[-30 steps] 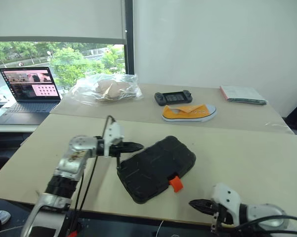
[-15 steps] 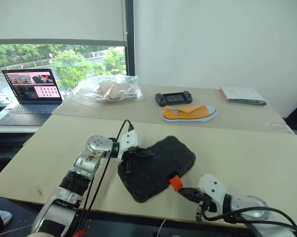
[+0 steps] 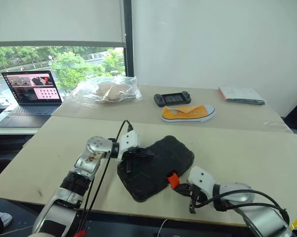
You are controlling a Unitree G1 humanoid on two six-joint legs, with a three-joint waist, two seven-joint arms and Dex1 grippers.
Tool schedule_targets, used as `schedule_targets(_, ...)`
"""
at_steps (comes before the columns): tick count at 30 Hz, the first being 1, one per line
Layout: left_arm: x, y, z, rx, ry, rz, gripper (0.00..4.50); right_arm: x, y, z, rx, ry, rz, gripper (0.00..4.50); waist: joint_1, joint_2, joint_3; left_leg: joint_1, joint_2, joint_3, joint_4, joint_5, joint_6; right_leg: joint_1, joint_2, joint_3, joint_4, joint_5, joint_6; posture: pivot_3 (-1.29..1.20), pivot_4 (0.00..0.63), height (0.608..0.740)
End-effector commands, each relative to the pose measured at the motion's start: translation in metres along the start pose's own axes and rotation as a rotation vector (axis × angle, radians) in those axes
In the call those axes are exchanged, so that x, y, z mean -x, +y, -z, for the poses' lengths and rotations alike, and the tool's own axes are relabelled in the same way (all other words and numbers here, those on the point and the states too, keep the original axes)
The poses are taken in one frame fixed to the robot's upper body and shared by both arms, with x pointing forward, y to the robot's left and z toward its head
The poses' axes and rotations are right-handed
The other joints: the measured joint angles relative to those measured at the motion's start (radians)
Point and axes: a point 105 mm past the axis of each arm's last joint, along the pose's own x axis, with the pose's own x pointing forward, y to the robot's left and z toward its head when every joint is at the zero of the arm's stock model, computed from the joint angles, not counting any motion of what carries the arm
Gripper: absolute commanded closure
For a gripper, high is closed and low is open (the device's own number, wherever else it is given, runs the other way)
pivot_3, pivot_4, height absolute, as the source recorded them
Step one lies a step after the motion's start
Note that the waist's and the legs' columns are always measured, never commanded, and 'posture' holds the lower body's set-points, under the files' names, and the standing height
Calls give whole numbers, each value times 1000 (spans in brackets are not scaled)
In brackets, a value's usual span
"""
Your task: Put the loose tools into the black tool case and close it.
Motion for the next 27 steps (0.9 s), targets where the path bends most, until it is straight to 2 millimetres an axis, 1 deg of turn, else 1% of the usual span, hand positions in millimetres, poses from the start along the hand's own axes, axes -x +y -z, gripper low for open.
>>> schedule_targets(1, -8, -18, 30, 69, 84, 45, 4500, 0, -12, -11, 39, -14, 40, 4462, 1, 0, 0, 0, 0, 0, 0, 0, 0, 0, 0, 0, 0, 0, 0, 0, 150, 740)
schedule_targets(4, -8, -20, 32, 72, 89, 50, 4500, 0, -14, -9, 44, 5, 40, 4462, 0, 1, -1, 0, 0, 0, 0, 0, 0, 0, 0, 0, 0, 0, 0, 0, 150, 740)
schedule_targets(6, -9, -22, 32, 74, 91, 55, 4500, 3, -16, -12, 44, -15, 47, 4462, 0, 2, -2, 0, 0, 0, 0, 0, 0, 0, 0, 0, 0, 0, 0, 0, 150, 740)
schedule_targets(8, -9, -23, 32, 76, 92, 59, 4500, 13, -13, -13, 40, -39, 42, 4462, 0, 3, -3, 0, 0, 0, 0, 0, 0, 0, -1, 0, 0, 0, 0, 0, 150, 740)
schedule_targets(13, -10, -22, 33, 81, 96, 61, 4500, 42, -2, 7, -1, 0, 35, 4462, 4, 4, -5, 0, 0, -1, -1, 0, 1, 2, -1, -1, -2, 0, 1, 0, 150, 740)
schedule_targets(16, -10, -21, 33, 82, 97, 63, 4500, 49, 1, 11, -16, -5, 52, 4462, 3, 4, -5, 1, 0, -1, -1, -1, 2, 4, -1, -1, -4, 0, 1, 0, 150, 740)
schedule_targets(17, -10, -20, 33, 82, 98, 65, 4500, 49, 1, 9, -19, -21, 60, 4462, 2, 4, -5, 2, 0, -1, -1, -1, 2, 5, -1, -1, -4, -1, 2, 0, 150, 740)
schedule_targets(18, -11, -20, 33, 82, 99, 68, 4500, 47, 1, 7, -27, -35, 67, 4462, 0, 4, -5, 4, 0, -1, -1, -2, 3, 7, -1, -1, -4, -5, 8, 0, 150, 740)
schedule_targets(19, -11, -20, 33, 82, 99, 69, 4500, 46, 1, 5, -29, -44, 69, 4462, 0, 4, -5, 4, 0, -1, -1, -6, 10, 10, -2, 0, -5, -5, 9, 0, 150, 740)
schedule_targets(20, -11, -20, 33, 82, 100, 71, 4500, 43, 1, 3, -28, -55, 70, 4462, 0, 4, -5, 5, 1, -1, -2, -6, 11, 11, -3, 0, -4, -5, 9, 0, 150, 740)
schedule_targets(22, -12, -20, 33, 82, 101, 74, 4500, 35, 0, -1, -24, -78, 72, 4462, 0, 4, -5, 8, 1, -2, -2, -6, 11, 11, -3, 0, -4, -4, 10, 0, 150, 740)
schedule_targets(27, -11, -20, 34, 83, 106, 75, 4500, 22, -4, -11, -8, -114, 69, 4462, 2, 4, -5, 8, 1, -2, -2, -7, 11, 10, -3, 0, -5, -4, 10, 0, 150, 740)
